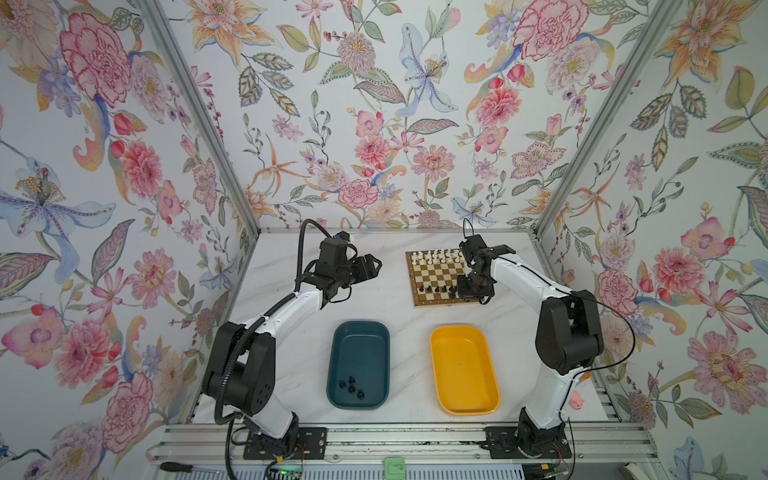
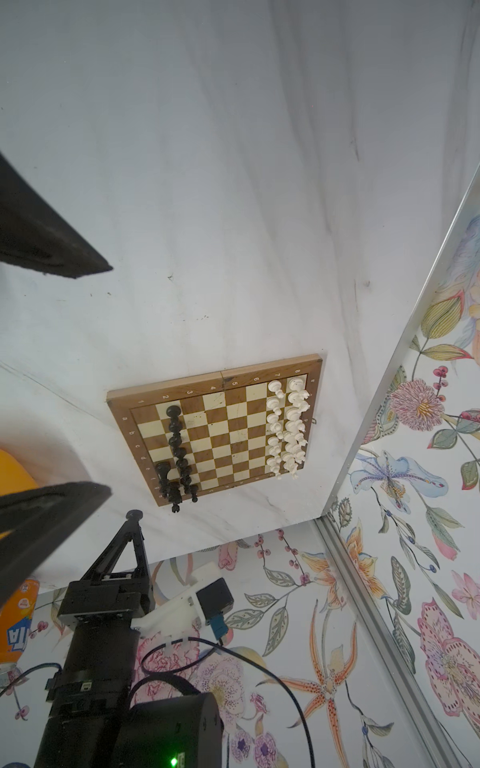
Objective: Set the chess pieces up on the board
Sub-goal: 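Lower the black piece onto f1 and open the right gripper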
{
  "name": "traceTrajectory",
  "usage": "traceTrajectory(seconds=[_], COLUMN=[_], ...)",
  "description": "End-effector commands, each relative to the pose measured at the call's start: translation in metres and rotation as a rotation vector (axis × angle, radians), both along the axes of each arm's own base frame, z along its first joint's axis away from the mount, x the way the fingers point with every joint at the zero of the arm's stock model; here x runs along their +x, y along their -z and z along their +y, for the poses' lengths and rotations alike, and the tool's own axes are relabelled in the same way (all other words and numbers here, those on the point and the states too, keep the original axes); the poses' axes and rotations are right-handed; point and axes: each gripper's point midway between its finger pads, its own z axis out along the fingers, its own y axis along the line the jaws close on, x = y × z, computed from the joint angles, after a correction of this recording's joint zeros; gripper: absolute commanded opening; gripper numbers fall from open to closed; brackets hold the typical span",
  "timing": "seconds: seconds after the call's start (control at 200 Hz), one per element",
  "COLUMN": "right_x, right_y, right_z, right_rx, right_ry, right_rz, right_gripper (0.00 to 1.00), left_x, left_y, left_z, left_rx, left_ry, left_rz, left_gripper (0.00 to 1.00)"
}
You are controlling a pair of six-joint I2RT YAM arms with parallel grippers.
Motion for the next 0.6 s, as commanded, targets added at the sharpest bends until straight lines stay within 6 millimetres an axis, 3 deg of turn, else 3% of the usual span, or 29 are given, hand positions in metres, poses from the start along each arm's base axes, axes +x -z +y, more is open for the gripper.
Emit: traceTrajectory(seconds=[0.0, 0.596], right_x=[0.016, 0.039], right_y=[-0.004, 0.017], right_z=[0.003, 0.005], right_rx=[0.023, 0.034], right_ry=[-0.015, -0.020], right_rz=[-0.026, 0.004], right_gripper=[0.04, 0.04], left_x=[0.005, 0.019], left_y=[-0.006, -0.001], left_z=[-0.010, -0.017], left_rx=[-0.001, 0.004], left_ry=[0.016, 0.021], left_rz=[-0.010, 0.002], left_gripper=[0.79, 0.78])
